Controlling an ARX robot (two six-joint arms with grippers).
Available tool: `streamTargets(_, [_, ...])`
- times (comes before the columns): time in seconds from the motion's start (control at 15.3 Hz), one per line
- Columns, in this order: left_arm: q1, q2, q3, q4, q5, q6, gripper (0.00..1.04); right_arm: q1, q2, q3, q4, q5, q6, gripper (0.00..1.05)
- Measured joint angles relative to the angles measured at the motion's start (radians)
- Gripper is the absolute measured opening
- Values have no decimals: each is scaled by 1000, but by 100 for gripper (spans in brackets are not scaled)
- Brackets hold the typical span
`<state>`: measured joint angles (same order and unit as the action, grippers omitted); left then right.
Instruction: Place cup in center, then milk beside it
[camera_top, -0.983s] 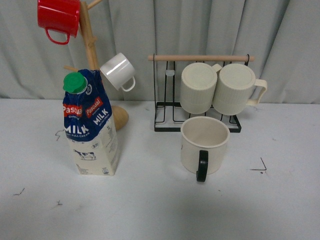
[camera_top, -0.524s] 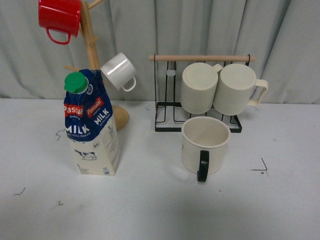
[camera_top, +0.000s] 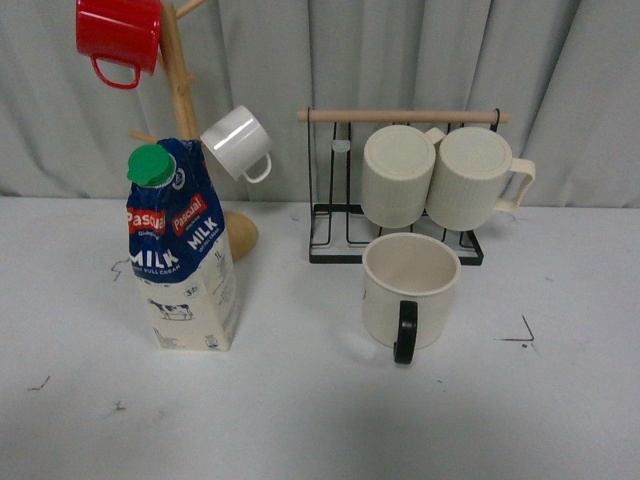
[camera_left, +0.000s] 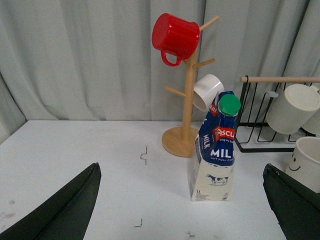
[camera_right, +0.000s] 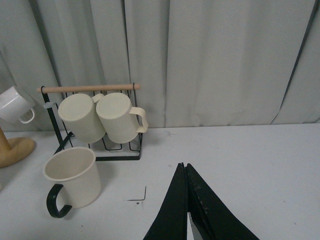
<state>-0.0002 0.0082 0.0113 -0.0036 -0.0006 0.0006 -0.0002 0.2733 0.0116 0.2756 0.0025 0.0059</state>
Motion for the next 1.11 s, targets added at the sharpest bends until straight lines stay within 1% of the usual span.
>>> streamTargets(0.39, [0,0,0,0,0,0,98,0,-108,0,-111,0,0,2])
streamTargets(0.46, [0,0,0,0,0,0,98,0,-208,0,-264,-2,0,2])
streamTargets(0.52, [0,0,0,-1,1,0,98,0,-269,0,-261,-2,0,2])
streamTargets(0.66, [0,0,0,0,0,0,98,0,-268,0,-283,-1,0,2])
streamTargets(0.72, [0,0,0,0,0,0,98,0,-269,0,-277,-1,0,6])
streamTargets(0.79, [0,0,0,0,0,0,98,0,-269,0,-279,-1,0,17])
streamTargets(0.92, [0,0,0,0,0,0,98,0,-269,0,-279,-1,0,43])
streamTargets(0.98, [0,19,27,-98,4,-2,98,0,-269,0,-279,-1,0,53])
streamTargets(1.05, [-29,319,127,-114,20,1,98,0,-269,0,-279,-2,0,83])
streamTargets(1.11, [-66,427,147,-14,18,8,98,0,-269,0,-279,-2,0,95])
